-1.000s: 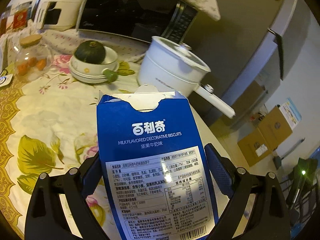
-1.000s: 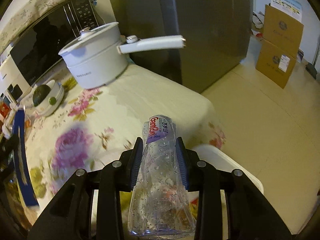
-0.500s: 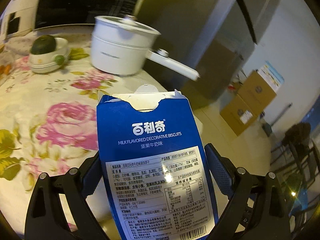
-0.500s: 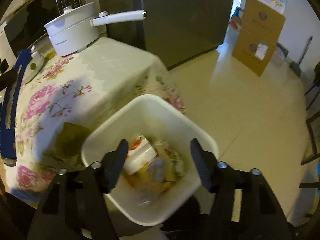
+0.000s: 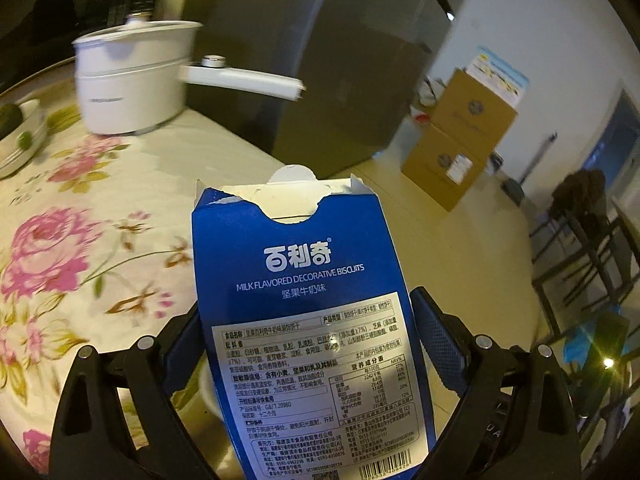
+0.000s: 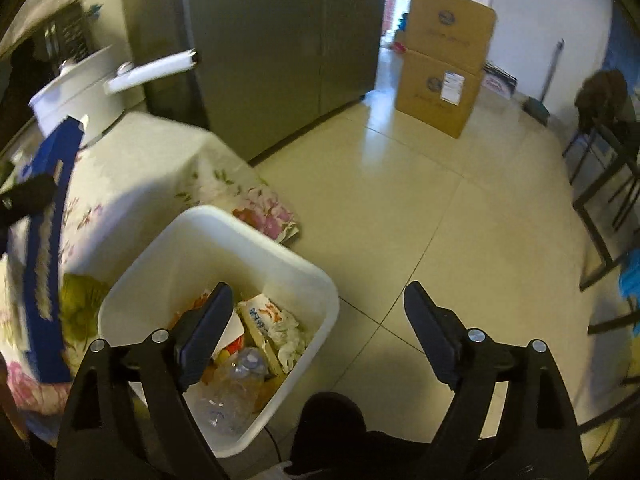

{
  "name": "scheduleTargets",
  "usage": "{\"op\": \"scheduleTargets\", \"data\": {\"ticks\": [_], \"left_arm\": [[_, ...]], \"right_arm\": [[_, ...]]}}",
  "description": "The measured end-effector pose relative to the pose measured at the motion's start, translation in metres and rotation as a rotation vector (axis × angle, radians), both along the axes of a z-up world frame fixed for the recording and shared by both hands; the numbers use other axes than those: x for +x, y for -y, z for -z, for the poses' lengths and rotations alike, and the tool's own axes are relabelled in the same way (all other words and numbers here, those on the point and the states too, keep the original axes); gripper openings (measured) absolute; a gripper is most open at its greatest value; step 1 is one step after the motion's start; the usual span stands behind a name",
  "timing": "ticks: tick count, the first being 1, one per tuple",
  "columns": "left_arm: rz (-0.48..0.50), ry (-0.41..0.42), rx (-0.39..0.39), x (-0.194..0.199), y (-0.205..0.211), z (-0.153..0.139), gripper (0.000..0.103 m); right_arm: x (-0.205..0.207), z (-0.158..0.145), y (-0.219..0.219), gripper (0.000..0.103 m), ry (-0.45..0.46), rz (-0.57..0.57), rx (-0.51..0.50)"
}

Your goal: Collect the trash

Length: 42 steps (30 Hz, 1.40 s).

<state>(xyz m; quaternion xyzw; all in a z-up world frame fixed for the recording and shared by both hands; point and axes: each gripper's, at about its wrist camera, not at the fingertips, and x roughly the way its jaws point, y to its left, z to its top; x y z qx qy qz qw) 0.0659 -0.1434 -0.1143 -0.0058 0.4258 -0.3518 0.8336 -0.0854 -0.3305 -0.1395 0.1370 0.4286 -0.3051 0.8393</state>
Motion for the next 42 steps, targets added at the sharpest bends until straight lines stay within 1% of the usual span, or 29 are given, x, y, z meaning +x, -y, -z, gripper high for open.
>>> {"op": "scheduleTargets", "data": {"ticks": [3,6,10,13,14,19,21,24,27,32,35,38,42], "left_arm": [[0.046,-0.011,0.017,0.0,0.021,0.004,0.092],[0.069,-0.029,0.026,0.002,0.035,0.006,0.092],[0.077,-0.026,0.042,0.003,0.041,0.007,0.093],[0.064,-0.002,0.073,0.003,0.044,0.004,0.093],[0.058,0.004,0.076,0.003,0.044,0.003,0.095],[0.032,0.033,0.086,0.001,0.034,-0.003,0.096],[0.014,0.066,0.097,-0.003,0.029,-0.007,0.096],[-0.01,0.1,0.107,-0.007,0.021,-0.011,0.096],[-0.057,0.137,0.124,-0.01,0.01,-0.015,0.096],[-0.143,0.232,0.191,-0.015,-0.01,-0.021,0.096],[-0.175,0.289,0.188,-0.019,-0.024,-0.026,0.096],[-0.196,0.314,0.186,-0.02,-0.034,-0.03,0.096],[-0.212,0.318,0.186,-0.021,-0.043,-0.032,0.096]], "right_arm": [[-0.005,-0.001,0.01,0.086,0.025,0.039,0.006],[-0.012,-0.003,0.019,0.087,0.052,0.08,0.007],[-0.019,-0.009,0.026,0.09,0.082,0.125,-0.045],[-0.019,-0.012,0.026,0.091,0.089,0.134,-0.076],[-0.018,-0.013,0.026,0.092,0.092,0.133,-0.083],[-0.015,-0.024,0.018,0.096,0.133,0.133,-0.139],[-0.013,-0.028,0.013,0.096,0.149,0.13,-0.161],[-0.009,-0.032,0.009,0.096,0.159,0.123,-0.154],[-0.004,-0.036,-0.001,0.096,0.17,0.104,-0.164],[0.003,-0.046,-0.023,0.096,0.219,0.047,-0.202],[0.008,-0.051,-0.034,0.096,0.239,0.026,-0.223],[0.013,-0.055,-0.044,0.096,0.258,0.006,-0.233],[0.016,-0.059,-0.057,0.096,0.289,-0.024,-0.256]]}}
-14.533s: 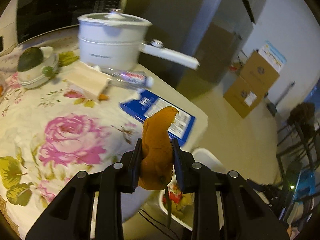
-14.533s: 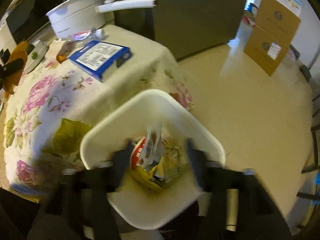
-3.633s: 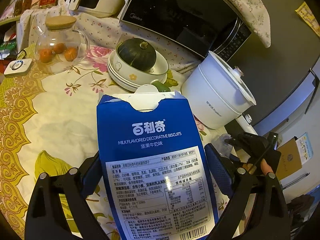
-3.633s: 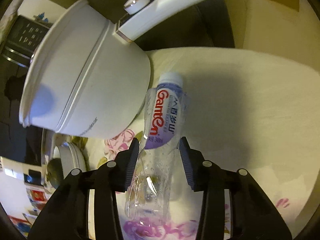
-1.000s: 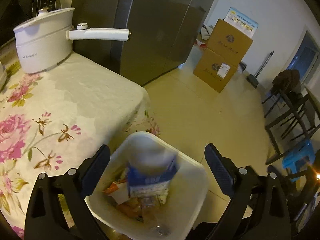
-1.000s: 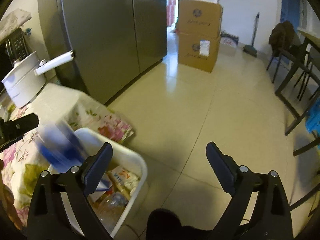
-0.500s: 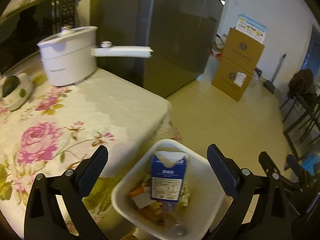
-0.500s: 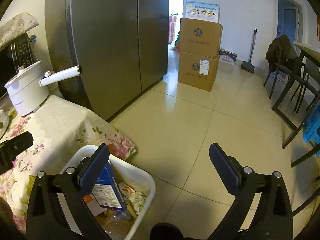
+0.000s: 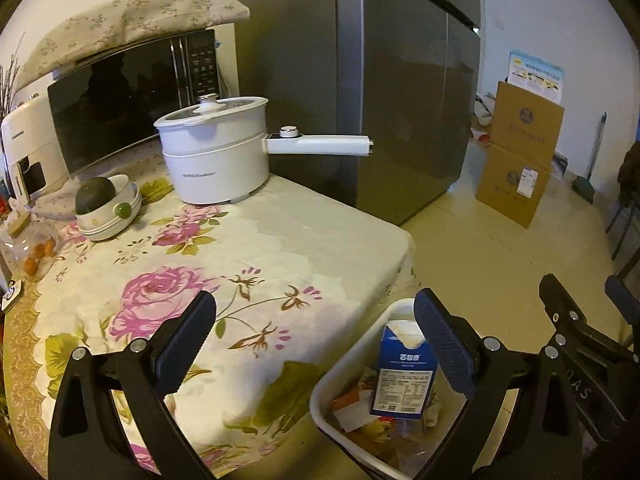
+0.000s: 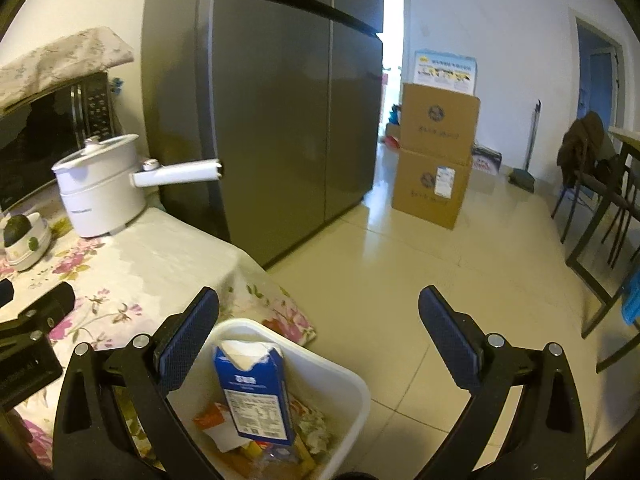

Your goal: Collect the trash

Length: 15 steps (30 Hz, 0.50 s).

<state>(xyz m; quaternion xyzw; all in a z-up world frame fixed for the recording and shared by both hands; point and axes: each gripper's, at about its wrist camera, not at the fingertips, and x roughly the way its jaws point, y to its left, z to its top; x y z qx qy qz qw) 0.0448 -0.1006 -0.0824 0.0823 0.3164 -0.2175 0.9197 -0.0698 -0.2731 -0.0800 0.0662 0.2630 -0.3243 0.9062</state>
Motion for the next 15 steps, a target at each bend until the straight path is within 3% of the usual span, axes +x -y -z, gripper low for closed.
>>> {"op": "scheduleTargets", "data": {"ticks": [8,15], "left_arm": [[-0.05,-0.009,-0.04,0.004,-0.018,-0.003,0.096],[-0.049,-0.015,-0.046,0.003,-0.018,-0.002,0.096]], "right_arm": [[0.002,-0.005,-0.017,0.096,0.02,-0.021,-0.068],[0.001,-0.005,-0.016,0.096,0.031,-0.019,-0.058]]}}
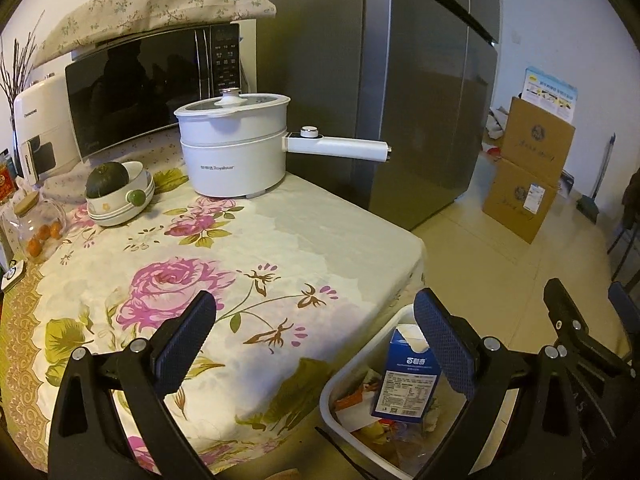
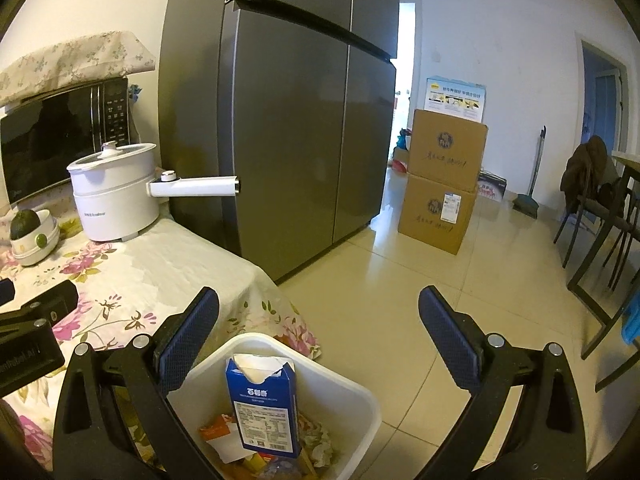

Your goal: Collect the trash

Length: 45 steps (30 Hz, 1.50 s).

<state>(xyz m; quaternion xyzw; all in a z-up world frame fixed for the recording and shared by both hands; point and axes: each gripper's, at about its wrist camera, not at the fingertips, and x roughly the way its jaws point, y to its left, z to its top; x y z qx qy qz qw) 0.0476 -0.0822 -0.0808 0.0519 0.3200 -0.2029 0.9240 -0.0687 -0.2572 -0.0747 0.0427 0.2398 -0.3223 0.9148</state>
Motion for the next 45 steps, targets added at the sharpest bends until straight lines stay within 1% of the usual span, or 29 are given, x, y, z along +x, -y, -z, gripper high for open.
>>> {"op": "scheduleTargets", "data": {"ticks": [13,17,26,32,35,45], "left_arm": [[-0.008,-0.014,-0.006,0.0024,0.0008,0.0004,0.096],[-0.046,0.014,0.022,0.0014,-0.0002,0.0004,0.096],[-0.032,0.01,0.021,0.0003,0.002,0.0014,0.096],[-0.024,-0.004,0.006,-0.0007,0.0025,0.0019,0.096],[-0.031,0.004,0.023,-0.0012,0.004,0.0026,0.096],[-0.033,-0.003,0.035,0.0008,0.0056,0.0061,0.096]], "right_arm": [[0.0019,0.0038,-0.0017,0.096,-0.005,-0.008,0.013],[0.0019,0.0037,-0.0015,0.096,-0.006,-0.009,0.012],[0.0026,0.0045,-0.002,0.096,-0.007,-0.011,0.021],[0.0027,0.0048,-0.0026,0.096,-0.008,-0.01,0.023],[0.0027,0.0048,-0.0024,0.096,-0.008,-0.01,0.022],[0.0023,0.0071,-0.0005,0.096,-0.016,-0.012,0.047]]}}
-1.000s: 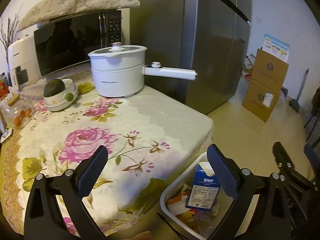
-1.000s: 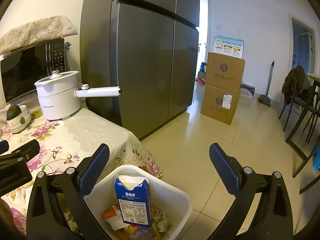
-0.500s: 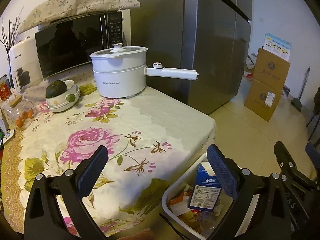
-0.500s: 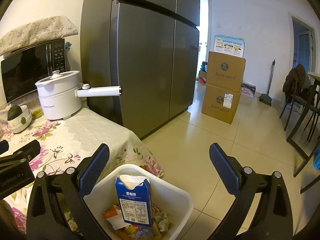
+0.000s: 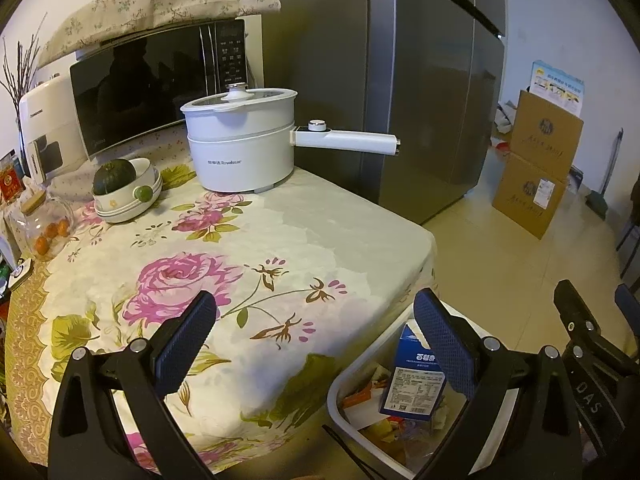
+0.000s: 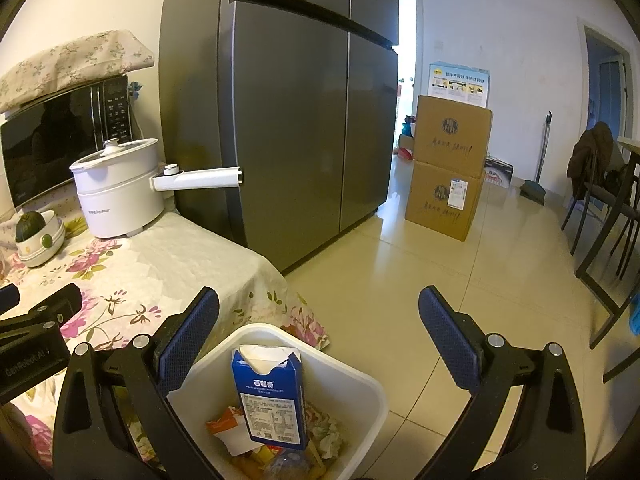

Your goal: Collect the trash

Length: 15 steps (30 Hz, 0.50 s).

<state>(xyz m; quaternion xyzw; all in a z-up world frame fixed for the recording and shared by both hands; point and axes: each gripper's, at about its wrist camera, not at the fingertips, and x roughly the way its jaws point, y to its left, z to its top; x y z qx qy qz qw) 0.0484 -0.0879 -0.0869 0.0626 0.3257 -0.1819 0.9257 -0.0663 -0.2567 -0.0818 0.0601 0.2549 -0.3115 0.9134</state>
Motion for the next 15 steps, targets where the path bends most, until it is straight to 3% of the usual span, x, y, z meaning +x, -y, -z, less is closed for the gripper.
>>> {"op": "scheduleTargets", "data": {"ticks": [3,7,13,15], "left_arm": [[0.003,-0.002,0.004,0.0002,0.0009,0.0019,0.094],[0.016,0.005,-0.004,-0.0014,0.0016,0.0031,0.082],[0.048,0.011,-0.001,-0.0037,0.0057,0.0051,0.072],[0.055,0.006,-0.01,-0.0032,0.0053,0.0051,0.072]], "right_arm": [[0.001,0.0004,0.0011,0.096,-0.003,-0.003,0.0],[0.0012,0.0008,0.001,0.096,-0.004,-0.003,0.002],[0.0012,0.0018,0.002,0.096,-0.003,0.006,0.009],[0.0014,0.0021,0.0018,0.096,-0.005,0.006,0.005]]}}
